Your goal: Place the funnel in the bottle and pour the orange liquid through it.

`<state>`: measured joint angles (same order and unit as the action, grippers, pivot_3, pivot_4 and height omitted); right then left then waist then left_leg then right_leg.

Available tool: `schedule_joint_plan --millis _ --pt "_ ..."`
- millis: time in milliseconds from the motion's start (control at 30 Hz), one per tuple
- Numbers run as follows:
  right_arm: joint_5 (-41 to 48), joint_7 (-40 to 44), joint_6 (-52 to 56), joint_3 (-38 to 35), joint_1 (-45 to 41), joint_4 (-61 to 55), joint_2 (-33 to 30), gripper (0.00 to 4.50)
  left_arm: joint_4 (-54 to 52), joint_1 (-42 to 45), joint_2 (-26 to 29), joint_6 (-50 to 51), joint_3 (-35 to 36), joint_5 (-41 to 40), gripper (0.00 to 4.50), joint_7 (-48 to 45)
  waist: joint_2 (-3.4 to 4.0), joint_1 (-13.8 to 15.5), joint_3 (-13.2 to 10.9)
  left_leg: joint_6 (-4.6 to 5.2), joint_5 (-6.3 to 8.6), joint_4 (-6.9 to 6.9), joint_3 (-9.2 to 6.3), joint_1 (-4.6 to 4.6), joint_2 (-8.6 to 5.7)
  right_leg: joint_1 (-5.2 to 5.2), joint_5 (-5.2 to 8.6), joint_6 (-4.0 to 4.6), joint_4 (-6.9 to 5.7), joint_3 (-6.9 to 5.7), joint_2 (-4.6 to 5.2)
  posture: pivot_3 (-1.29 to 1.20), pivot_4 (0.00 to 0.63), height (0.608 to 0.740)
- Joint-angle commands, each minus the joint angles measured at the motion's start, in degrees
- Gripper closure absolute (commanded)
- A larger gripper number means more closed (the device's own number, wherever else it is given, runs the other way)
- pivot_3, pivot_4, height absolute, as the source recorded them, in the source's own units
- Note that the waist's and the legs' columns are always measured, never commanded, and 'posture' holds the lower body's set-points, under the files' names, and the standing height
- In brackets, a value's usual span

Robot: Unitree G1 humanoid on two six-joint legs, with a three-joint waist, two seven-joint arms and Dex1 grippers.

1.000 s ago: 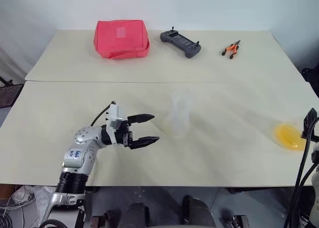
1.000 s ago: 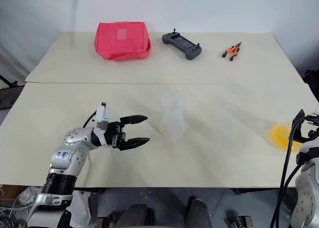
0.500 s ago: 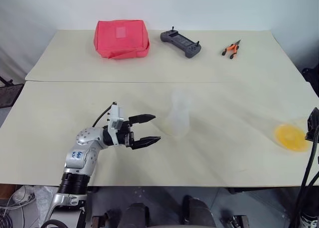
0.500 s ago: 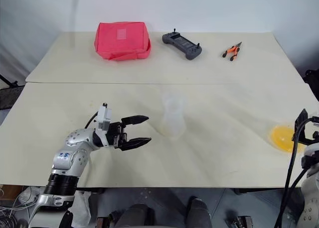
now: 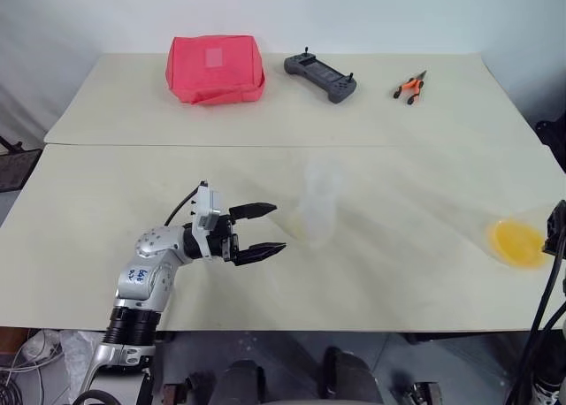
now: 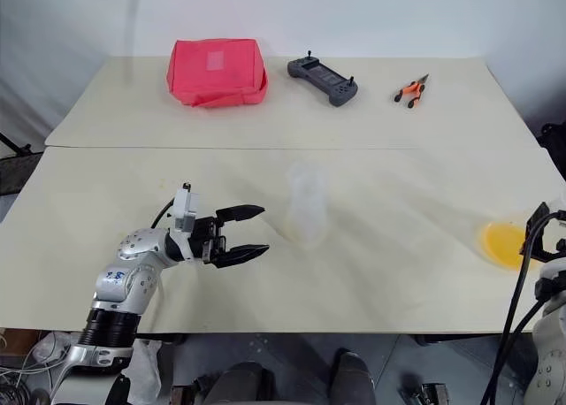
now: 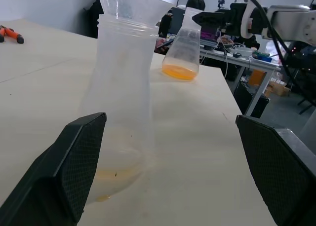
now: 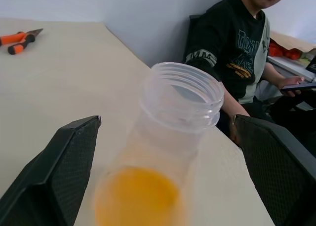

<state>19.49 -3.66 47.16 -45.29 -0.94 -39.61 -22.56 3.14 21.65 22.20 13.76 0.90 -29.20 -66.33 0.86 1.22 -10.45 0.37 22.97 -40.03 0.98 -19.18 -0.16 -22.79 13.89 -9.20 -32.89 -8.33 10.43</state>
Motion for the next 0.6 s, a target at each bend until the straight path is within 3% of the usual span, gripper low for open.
schedule_joint_plan --millis 33,500,600 --pt "-1.2 -0.2 -2.0 -0.3 -1.3 1.0 -1.5 0.00 -2.0 -1.1 0.1 -0.2 0.2 -1.0 0.04 0.2 0.02 0.0 0.0 0.00 0.00 0.01 0.00 0.00 0.00 0.00 0.00 0.00 0.00 0.00 0.00 0.00 0.150 0.740" --pt "-4.4 1.3 -11.0 1.9 -6.3 15.6 -4.9 0.00 -3.8 -2.1 0.7 0.2 0.6 -1.3 0.04 1.3 0.10 0.0 -0.1 0.00 0.00 0.02 0.03 0.00 0.00 0.00 0.00 -0.01 0.02 0.01 0.00 0.00 0.150 0.740" --pt "-4.4 1.2 -12.1 1.8 -6.4 15.8 -4.6 0.57 -4.1 -2.2 0.8 0.2 0.8 -1.4 0.00 1.4 0.14 0.0 -0.1 0.00 0.00 0.02 0.03 0.00 0.00 0.00 0.00 -0.01 0.02 0.00 0.00 0.00 0.150 0.740"
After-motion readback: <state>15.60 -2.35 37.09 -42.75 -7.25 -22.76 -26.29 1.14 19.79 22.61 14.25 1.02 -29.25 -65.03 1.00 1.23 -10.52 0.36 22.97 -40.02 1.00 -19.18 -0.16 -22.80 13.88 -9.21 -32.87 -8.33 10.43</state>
